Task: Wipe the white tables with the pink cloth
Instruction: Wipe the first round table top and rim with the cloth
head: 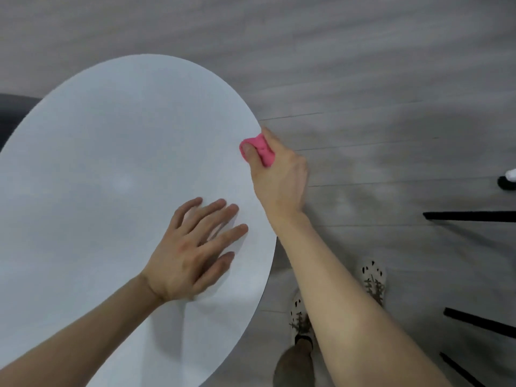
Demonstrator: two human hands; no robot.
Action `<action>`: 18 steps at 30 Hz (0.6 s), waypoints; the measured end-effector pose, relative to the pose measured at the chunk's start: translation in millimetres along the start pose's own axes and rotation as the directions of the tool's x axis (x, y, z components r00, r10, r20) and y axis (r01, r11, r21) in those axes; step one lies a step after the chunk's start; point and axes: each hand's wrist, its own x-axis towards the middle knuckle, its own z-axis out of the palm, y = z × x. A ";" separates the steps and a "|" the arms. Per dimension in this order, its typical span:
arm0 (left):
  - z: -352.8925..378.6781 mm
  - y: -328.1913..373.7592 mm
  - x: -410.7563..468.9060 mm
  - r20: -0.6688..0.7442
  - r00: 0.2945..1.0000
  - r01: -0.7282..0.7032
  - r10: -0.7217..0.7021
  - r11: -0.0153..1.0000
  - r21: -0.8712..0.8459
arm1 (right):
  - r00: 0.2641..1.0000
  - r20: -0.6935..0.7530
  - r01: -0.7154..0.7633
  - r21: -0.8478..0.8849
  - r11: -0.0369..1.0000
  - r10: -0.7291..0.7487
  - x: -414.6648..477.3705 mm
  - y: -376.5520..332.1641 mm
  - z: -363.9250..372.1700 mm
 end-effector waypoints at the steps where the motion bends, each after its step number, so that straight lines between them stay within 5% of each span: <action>1: -2.8 -3.1 7.8 -0.043 0.998 0.043 -0.044 0.999 -0.025 | 1.000 0.022 0.008 -0.026 1.000 -0.008 -8.3 3.6 -5.2; 3: -5.7 -10.0 31.1 -0.180 0.947 0.255 -0.268 0.963 -0.093 | 0.999 0.053 0.011 -0.071 0.997 -0.007 -32.2 12.6 -19.0; 7: -4.2 -57.7 101.8 -0.279 0.680 0.665 -0.678 0.731 -0.154 | 0.977 0.203 0.082 -0.103 0.991 -0.060 -50.0 11.1 -20.7; 10: 11.4 -80.7 145.2 -0.227 0.609 0.767 -0.760 0.637 -0.079 | 0.960 0.268 0.138 -0.191 0.972 -0.083 2.4 -3.7 3.9; 14: 26.8 -74.3 152.5 -0.296 0.564 0.809 -0.771 0.588 0.012 | 0.945 0.294 0.172 -0.073 0.982 -0.143 70.1 1.3 31.7; 18: 21.9 -76.2 151.6 -0.286 0.560 0.812 -0.777 0.583 0.006 | 0.897 0.388 0.224 0.007 0.975 -0.209 27.3 9.9 -4.9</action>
